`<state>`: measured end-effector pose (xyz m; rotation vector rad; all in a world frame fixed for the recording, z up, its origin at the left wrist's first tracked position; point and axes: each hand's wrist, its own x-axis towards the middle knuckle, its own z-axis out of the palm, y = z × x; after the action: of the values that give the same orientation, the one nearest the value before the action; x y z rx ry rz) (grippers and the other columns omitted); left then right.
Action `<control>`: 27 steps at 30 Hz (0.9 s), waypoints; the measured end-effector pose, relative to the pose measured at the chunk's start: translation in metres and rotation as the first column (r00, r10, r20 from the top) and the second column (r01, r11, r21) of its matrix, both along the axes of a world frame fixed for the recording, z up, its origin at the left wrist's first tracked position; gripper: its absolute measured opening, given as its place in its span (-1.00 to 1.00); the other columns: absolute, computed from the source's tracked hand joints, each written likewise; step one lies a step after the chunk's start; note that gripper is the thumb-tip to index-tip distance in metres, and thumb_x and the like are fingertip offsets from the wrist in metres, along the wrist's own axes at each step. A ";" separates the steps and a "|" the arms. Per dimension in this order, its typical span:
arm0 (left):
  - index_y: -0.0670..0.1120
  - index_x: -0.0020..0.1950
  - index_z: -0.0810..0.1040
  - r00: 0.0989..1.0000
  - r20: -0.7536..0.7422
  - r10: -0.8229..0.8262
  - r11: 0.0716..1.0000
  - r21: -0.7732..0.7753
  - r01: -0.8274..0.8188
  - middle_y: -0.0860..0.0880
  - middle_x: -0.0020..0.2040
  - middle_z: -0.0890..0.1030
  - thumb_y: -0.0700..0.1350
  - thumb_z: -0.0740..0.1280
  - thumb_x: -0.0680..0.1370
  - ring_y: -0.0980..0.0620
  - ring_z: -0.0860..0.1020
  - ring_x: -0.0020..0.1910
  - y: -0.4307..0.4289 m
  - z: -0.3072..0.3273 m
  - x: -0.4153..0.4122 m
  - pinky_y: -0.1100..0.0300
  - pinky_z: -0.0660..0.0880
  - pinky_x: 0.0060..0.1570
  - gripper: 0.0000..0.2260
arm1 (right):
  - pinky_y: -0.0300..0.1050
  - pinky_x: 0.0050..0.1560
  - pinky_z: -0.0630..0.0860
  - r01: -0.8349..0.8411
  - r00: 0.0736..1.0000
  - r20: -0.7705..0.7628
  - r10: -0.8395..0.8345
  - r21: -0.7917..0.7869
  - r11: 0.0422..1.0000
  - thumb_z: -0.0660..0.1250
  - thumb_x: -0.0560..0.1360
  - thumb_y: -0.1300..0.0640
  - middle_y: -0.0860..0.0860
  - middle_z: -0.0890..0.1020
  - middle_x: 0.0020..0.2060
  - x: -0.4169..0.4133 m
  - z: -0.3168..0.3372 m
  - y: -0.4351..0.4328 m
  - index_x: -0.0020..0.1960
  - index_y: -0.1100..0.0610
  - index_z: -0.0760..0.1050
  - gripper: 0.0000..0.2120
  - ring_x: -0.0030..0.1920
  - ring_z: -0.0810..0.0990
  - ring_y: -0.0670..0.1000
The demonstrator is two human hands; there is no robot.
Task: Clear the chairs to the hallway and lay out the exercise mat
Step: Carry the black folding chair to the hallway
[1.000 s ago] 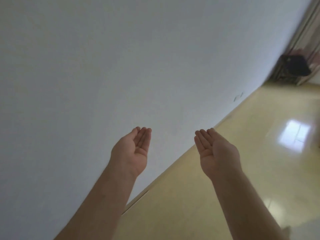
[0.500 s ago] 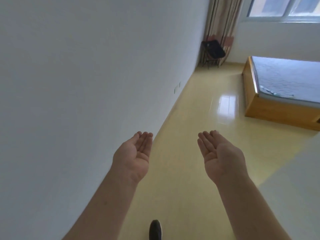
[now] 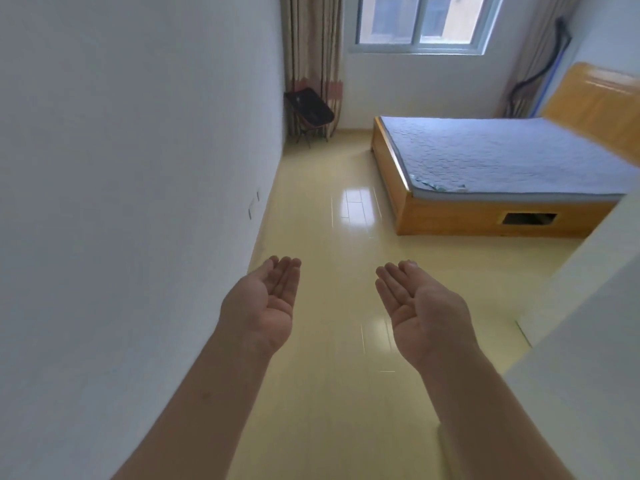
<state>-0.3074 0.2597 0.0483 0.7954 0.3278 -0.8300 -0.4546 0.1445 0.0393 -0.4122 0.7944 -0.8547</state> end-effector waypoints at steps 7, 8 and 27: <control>-0.30 0.04 0.55 0.996 0.009 -0.092 0.996 0.005 0.092 -0.20 -0.05 0.68 -0.26 0.27 0.66 -0.13 0.71 -0.11 -0.146 -0.019 0.071 0.08 0.66 -0.03 -0.88 | -0.07 -0.04 0.68 0.088 0.996 0.003 -0.088 0.004 0.996 0.26 0.66 0.26 0.21 0.66 0.02 0.059 -0.019 -0.139 0.26 0.28 0.48 -0.80 -0.01 0.71 0.12; -0.30 0.04 0.55 0.995 0.012 -0.096 0.995 -0.003 0.096 -0.20 -0.05 0.68 -0.26 0.28 0.66 -0.13 0.71 -0.11 -0.170 -0.021 0.082 0.08 0.66 -0.03 -0.88 | -0.08 -0.05 0.68 0.080 0.997 0.021 -0.081 0.005 0.997 0.27 0.66 0.25 0.21 0.66 0.03 0.070 -0.022 -0.164 0.28 0.29 0.47 -0.78 0.00 0.70 0.12; -0.30 0.06 0.56 0.999 0.046 -0.026 0.999 -0.023 0.027 -0.20 0.02 0.69 -0.25 0.29 0.66 -0.10 0.73 -0.13 -0.521 0.001 0.290 0.06 0.68 -0.05 -0.89 | -0.06 -0.06 0.70 0.115 0.993 0.022 -0.115 -0.020 0.993 0.33 0.62 0.28 0.20 0.71 -0.04 0.284 0.004 -0.532 0.18 0.28 0.56 -0.84 -0.10 0.76 0.10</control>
<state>-0.0172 -0.2617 0.0493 0.7969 0.2671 -0.8384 -0.1702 -0.3880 0.0430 -0.3783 0.7957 -0.9740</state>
